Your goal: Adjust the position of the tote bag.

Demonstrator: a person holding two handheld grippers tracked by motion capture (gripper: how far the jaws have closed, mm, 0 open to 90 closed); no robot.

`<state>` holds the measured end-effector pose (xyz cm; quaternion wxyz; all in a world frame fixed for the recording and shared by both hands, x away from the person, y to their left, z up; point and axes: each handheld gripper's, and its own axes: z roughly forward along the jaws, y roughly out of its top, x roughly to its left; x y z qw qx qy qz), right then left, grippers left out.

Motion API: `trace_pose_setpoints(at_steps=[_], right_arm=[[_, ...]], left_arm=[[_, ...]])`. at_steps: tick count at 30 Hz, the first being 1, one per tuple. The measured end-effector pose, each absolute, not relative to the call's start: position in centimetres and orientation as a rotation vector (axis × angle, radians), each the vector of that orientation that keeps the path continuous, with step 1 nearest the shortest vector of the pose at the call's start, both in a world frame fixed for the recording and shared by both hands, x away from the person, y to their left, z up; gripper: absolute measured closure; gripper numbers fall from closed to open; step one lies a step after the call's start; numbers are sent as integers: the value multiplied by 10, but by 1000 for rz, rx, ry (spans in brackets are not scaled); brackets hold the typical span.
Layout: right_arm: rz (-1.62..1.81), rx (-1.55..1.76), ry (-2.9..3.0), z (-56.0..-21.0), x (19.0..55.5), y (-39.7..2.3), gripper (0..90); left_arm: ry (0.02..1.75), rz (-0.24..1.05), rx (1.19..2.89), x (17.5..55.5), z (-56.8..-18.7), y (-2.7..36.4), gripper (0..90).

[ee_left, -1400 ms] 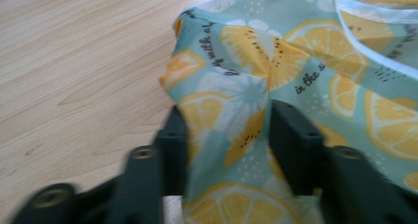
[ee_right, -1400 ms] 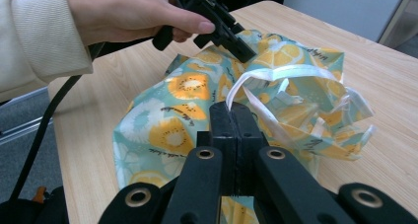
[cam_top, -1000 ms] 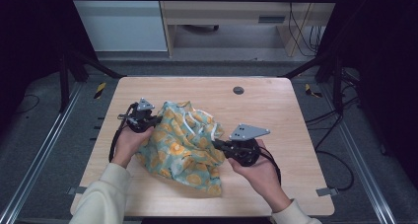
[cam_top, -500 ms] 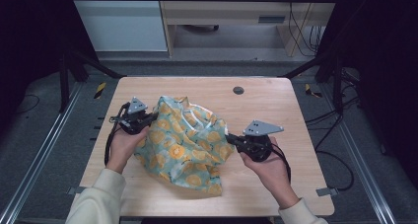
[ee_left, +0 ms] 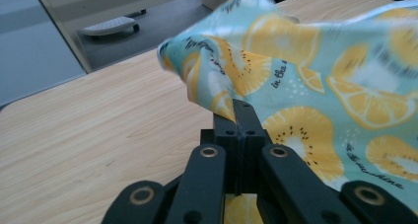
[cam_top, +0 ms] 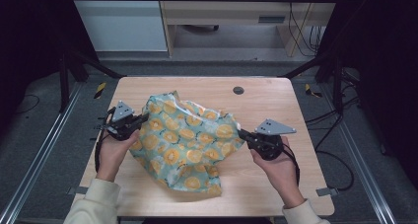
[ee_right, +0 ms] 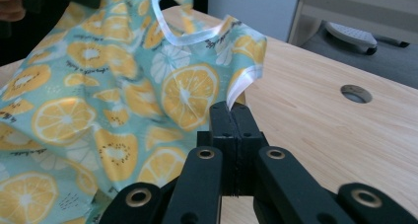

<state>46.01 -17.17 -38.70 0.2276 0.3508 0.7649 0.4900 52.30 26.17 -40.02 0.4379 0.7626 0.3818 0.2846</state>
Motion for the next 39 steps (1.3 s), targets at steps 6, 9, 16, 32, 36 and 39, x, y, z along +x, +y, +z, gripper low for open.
trace_pose_setpoints(at_steps=[6, 9, 16, 32, 36, 39], right_arm=[[1358, 982, 2076, -385, 464, -181, 900], [1345, 986, 2070, -386, 467, -181, 900], [1330, 987, 2047, -385, 473, -186, 900], [1373, 862, 2045, -375, 444, -182, 900], [1372, 845, 2057, -377, 438, -179, 900], [1381, 825, 2063, -377, 432, -178, 900]], left_arm=[[958, 710, 1861, 519, -398, 268, 900], [951, 716, 1862, 517, -397, 267, 900], [928, 736, 1863, 510, -394, 268, 900], [866, 841, 1826, 459, -388, 284, 900], [862, 845, 1820, 448, -390, 288, 900], [853, 842, 1810, 436, -392, 293, 900]])
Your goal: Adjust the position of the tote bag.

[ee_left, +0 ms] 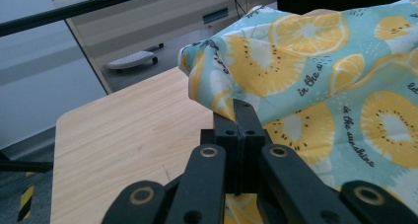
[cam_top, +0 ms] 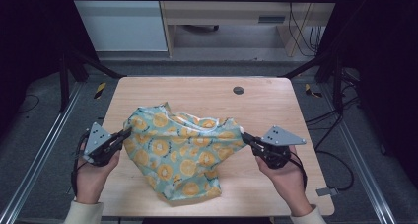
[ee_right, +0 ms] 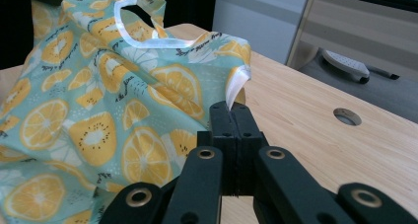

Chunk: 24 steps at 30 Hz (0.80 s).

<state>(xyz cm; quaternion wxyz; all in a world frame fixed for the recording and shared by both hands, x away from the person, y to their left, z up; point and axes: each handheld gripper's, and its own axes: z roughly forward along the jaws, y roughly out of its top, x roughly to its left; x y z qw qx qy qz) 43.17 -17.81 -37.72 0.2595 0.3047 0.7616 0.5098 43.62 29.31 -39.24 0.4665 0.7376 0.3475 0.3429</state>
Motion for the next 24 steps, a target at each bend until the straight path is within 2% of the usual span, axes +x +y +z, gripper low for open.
trace_pose_setpoints(at_steps=[5, 14, 24], right_arm=[[1389, 806, 2074, -379, 423, -175, 900], [1412, 766, 2089, -378, 408, -172, 900], [1412, 743, 2155, -393, 393, -173, 900]], left_arm=[[835, 836, 1799, 414, -396, 301, 900], [827, 781, 1769, 394, -401, 315, 900], [815, 710, 1829, 379, -421, 324, 900]])
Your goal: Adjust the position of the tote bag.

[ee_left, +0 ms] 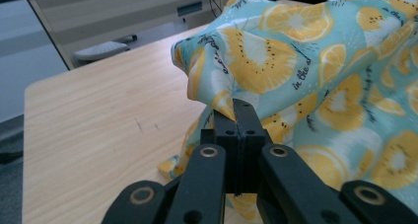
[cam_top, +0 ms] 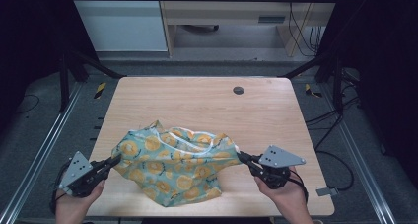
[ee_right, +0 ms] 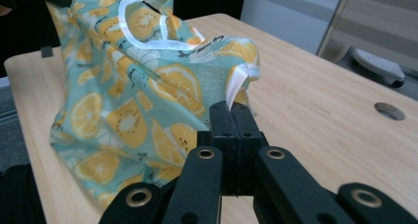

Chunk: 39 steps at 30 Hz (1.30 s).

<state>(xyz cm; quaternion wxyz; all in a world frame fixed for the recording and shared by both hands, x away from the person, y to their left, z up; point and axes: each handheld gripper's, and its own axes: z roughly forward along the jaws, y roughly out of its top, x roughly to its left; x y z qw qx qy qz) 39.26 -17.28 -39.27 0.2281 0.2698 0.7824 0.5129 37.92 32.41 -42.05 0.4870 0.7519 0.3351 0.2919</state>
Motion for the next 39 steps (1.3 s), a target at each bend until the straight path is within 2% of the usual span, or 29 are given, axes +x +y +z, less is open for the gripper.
trace_pose_setpoints(at_steps=[10, 24, 39], right_arm=[[1423, 725, 2221, -406, 384, -178, 900], [1311, 745, 2336, -431, 391, -183, 900], [1280, 768, 2365, -438, 395, -182, 900]], left_arm=[[807, 655, 1920, 375, -436, 323, 900], [756, 633, 2179, 387, -459, 301, 900], [750, 619, 2230, 392, -464, 297, 900]])
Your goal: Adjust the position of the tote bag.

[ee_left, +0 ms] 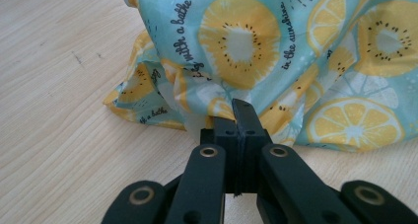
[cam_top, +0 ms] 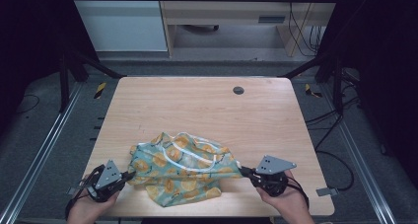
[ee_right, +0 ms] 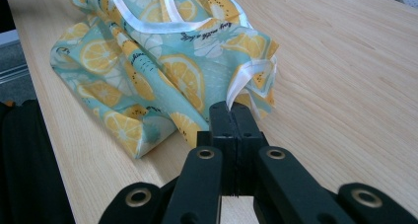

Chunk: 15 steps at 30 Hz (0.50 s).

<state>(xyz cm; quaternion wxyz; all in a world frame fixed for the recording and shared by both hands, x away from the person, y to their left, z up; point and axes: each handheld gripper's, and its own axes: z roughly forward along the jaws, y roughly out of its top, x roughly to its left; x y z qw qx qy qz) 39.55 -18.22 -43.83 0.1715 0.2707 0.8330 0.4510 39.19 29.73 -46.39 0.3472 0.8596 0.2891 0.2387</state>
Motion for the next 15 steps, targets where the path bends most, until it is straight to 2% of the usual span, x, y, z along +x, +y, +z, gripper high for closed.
trace_pose_setpoints(at_steps=[15], right_arm=[[1163, 843, 2431, -460, 411, -175, 900]], left_arm=[[777, 618, 2284, 402, -470, 292, 900]])
